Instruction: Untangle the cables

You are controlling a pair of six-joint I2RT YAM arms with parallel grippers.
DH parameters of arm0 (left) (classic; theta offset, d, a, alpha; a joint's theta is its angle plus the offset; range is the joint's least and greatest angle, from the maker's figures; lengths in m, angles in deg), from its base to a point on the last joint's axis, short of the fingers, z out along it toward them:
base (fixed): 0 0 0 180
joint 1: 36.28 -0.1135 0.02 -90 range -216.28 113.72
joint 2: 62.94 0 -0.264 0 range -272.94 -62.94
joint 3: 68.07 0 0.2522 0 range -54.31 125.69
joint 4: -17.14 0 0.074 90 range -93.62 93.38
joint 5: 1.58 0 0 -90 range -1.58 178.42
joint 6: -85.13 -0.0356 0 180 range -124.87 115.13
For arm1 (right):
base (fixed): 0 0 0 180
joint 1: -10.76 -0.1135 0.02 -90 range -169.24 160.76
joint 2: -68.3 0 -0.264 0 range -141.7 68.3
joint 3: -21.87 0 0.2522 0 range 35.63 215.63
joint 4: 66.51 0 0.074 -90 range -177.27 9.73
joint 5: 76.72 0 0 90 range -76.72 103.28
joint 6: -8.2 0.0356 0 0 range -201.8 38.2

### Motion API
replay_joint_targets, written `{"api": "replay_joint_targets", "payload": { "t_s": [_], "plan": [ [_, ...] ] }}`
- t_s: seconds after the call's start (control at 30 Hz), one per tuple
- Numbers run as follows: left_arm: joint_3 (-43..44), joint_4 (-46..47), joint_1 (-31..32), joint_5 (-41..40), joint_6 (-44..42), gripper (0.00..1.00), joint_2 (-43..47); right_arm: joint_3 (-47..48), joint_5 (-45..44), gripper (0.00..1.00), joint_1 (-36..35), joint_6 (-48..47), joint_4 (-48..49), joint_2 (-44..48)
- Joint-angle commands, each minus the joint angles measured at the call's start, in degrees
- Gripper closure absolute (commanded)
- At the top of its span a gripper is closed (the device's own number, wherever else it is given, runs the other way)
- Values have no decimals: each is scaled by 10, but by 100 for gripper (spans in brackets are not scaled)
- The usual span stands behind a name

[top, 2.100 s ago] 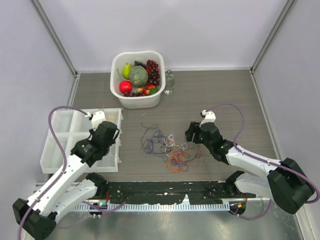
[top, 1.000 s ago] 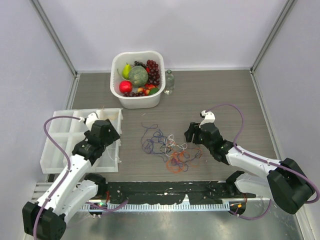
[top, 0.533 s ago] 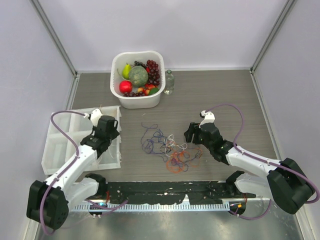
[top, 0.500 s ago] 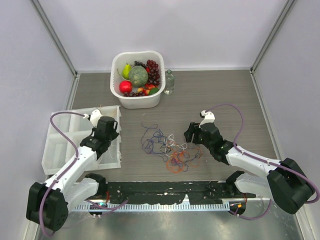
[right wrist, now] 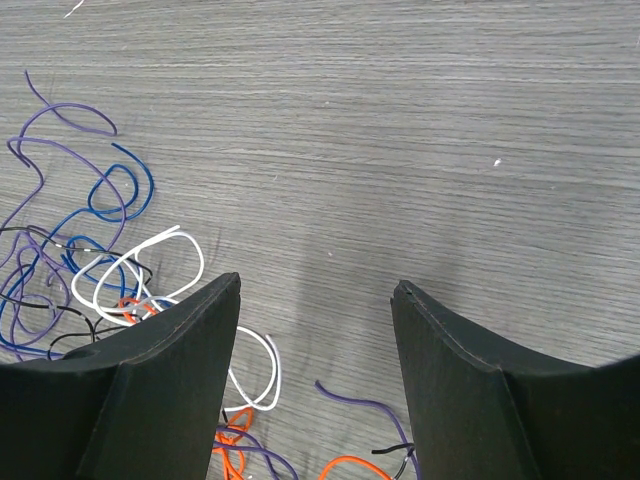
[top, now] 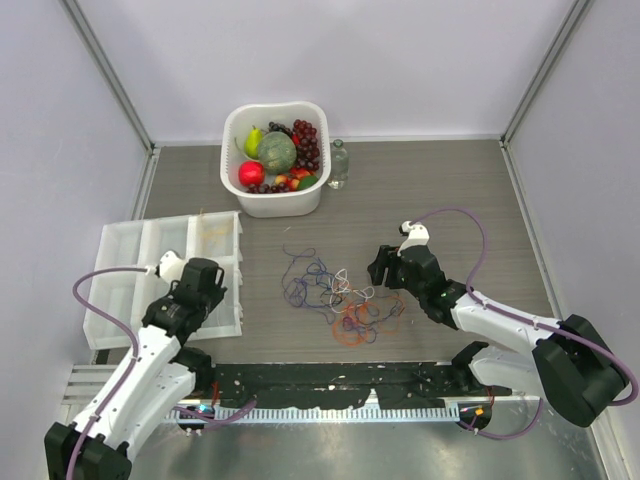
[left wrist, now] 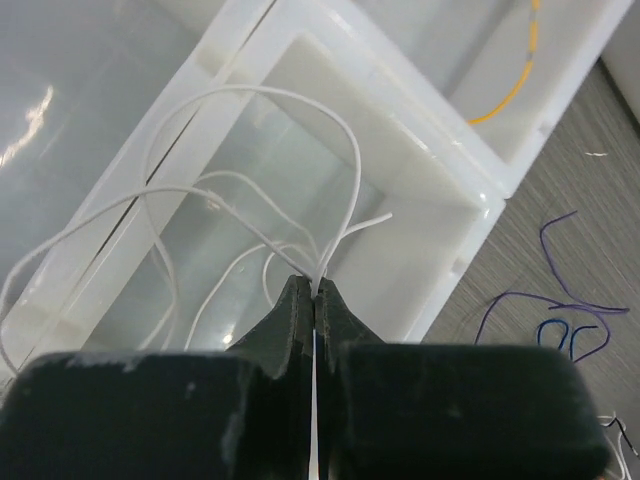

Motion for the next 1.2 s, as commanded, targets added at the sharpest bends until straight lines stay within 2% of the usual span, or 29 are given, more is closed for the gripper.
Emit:
{"api": "replay_joint_targets", "payload": {
  "t_s": [0.0,0.13,0.23,0.27,0.3,0.37,0.4,0.43,0.53,0.63,0.73,0.83,0.93,1.0,1.1,1.17],
  "plan": [
    [21,-98,-4,16,102,100,12,6,1,33,2,-9,27,0],
    [18,-125,-4,20,143,100,16,7,1,32,2,-9,25,1],
    [20,-92,-4,30,113,100,23,3,4,33,2,-7,27,4],
    [27,-81,-5,43,95,94,22,3,4,33,2,-8,28,4],
    [35,-75,-4,53,83,83,20,3,4,33,2,-9,27,5],
    [52,-62,-5,79,58,49,18,8,4,32,2,-9,25,3],
    [65,-62,-4,89,45,35,18,6,3,33,2,-9,24,3],
    [78,-68,-5,98,33,27,20,6,4,33,1,-8,25,1],
    [120,-93,-5,104,4,16,22,4,5,33,1,-8,27,1],
    [158,-113,-5,104,-44,15,21,9,5,33,2,-9,23,2],
    [193,-150,-4,59,-58,16,26,4,7,33,2,-8,28,0],
    [189,-123,-4,41,-86,16,46,7,8,33,2,-9,28,-4],
    [167,-47,-5,127,-131,19,38,9,8,33,2,-9,25,-7],
    [162,-12,-4,196,-147,26,7,6,11,33,2,-8,28,-7],
    [145,97,-3,373,-186,35,-54,6,25,33,1,-11,34,-12],
    [137,162,16,446,-177,35,-100,10,44,32,2,-21,33,-14]
  ]
}}
